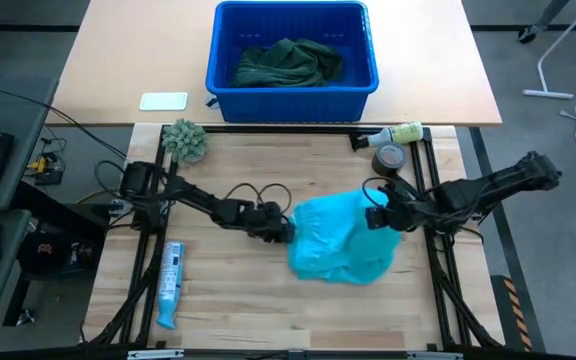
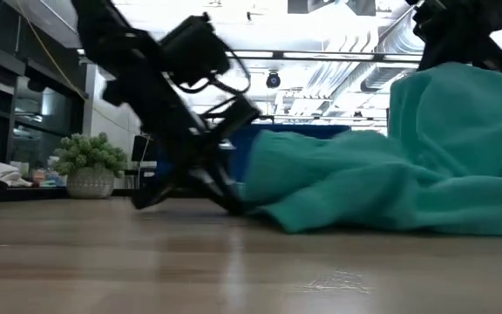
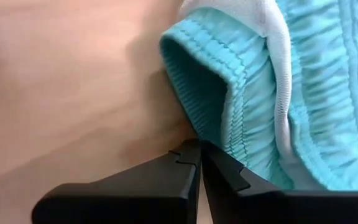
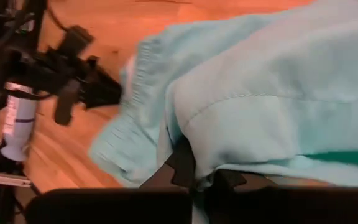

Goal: Fold laundry
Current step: Fold the light blue shorts

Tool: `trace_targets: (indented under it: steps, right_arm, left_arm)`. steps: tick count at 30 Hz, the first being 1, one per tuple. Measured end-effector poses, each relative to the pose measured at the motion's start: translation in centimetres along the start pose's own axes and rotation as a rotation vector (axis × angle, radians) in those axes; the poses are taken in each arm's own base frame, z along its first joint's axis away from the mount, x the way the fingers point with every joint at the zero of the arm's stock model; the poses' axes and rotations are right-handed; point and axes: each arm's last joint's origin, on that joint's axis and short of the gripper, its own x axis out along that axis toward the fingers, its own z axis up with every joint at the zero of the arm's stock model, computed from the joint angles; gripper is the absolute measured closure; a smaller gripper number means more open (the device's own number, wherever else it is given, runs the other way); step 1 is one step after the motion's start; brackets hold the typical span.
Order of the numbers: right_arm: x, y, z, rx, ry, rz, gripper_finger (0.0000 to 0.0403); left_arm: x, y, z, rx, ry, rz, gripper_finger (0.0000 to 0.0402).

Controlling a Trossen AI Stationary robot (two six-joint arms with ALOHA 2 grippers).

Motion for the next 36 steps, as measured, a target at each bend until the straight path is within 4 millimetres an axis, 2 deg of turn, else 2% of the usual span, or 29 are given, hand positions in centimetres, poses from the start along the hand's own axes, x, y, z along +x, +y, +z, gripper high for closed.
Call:
trace_targets:
  steps: [7,12,17,31,36]
  right_arm:
    - [1.6,1.6,-0.6,0.007,-0.002,0.06,0.0403]
    - [3.0,2.6,-1.1,0.013,0.01,0.084,0.0403]
    - [3.7,2.9,-1.5,0.009,0.024,0.077,0.0403]
    - [3.7,3.0,-1.6,0.005,0.071,0.093,0.0402]
    - [3.5,3.3,-2.0,-0.076,0.136,0.135,0.0375]
  left_arm:
    - [2.3,-3.4,0.9,0.092,0.058,-0.091,0.0401]
    - [2.8,-4.7,1.2,0.142,0.065,-0.121,0.0401]
    - [2.8,-4.6,1.5,0.138,0.071,-0.116,0.0401]
    - [2.8,-4.4,1.9,0.141,0.078,-0.104,0.0401]
    - [2.8,-4.3,1.9,0.146,0.081,-0.101,0.0401]
